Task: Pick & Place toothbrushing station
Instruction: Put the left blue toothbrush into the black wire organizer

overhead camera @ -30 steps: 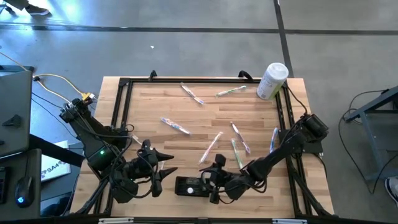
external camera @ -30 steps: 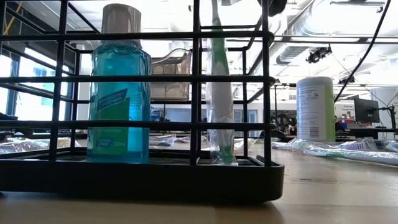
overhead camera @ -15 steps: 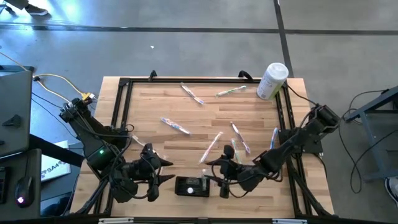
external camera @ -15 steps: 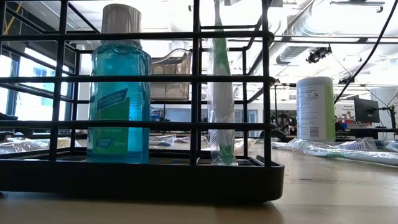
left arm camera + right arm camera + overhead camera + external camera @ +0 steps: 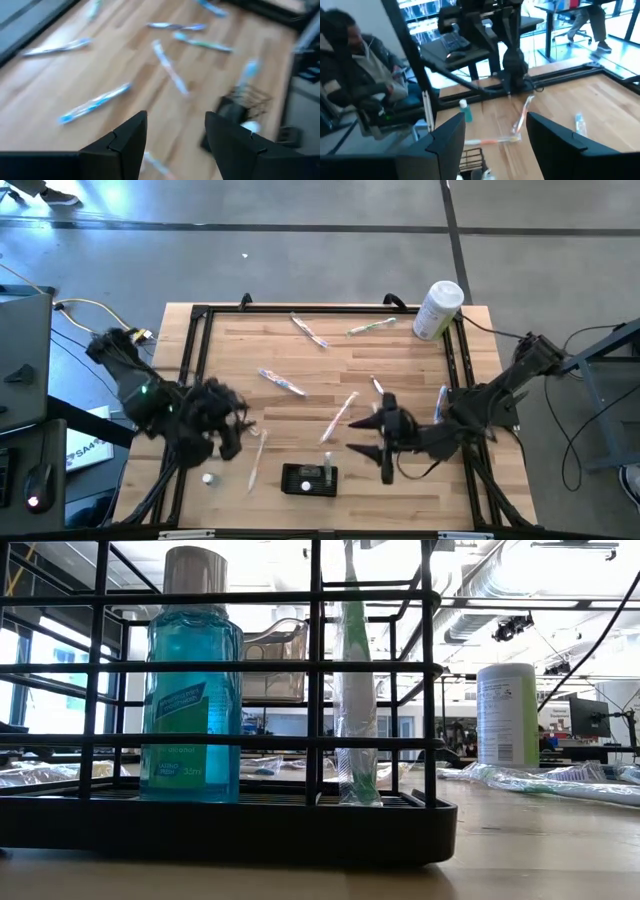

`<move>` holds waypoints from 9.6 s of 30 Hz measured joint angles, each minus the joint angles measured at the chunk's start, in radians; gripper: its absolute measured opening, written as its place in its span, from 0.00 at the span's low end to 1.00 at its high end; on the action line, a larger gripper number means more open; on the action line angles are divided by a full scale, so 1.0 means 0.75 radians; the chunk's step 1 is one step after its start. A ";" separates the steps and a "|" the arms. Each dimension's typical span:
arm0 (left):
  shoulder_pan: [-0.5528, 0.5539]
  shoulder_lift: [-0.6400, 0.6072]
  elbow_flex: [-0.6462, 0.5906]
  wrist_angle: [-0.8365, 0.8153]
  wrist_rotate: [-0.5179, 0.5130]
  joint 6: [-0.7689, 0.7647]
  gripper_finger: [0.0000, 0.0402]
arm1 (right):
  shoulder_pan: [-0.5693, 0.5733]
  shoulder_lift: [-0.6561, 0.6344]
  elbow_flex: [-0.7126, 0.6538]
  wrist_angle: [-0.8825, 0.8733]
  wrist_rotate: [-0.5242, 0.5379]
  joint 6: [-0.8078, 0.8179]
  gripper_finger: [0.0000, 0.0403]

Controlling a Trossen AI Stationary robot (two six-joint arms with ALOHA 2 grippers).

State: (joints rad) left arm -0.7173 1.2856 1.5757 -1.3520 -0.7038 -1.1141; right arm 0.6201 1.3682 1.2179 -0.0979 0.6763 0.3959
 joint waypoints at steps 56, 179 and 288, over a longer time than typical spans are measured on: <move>1.279 0.553 -0.001 0.022 0.873 1.624 0.49 | -0.898 -0.648 -0.001 -1.069 -0.562 -0.370 0.51; 0.766 0.526 0.546 1.077 0.361 3.365 0.04 | -1.537 -0.112 0.000 0.502 -2.367 0.629 0.51; 0.852 0.535 0.545 1.033 0.568 3.223 0.18 | -1.434 0.001 -0.002 0.585 -2.417 0.473 0.00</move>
State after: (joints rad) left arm -0.0780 1.6867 1.9842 -0.5772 -0.2775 1.3033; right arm -0.4557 1.3689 1.2163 0.3405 -1.1363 0.7506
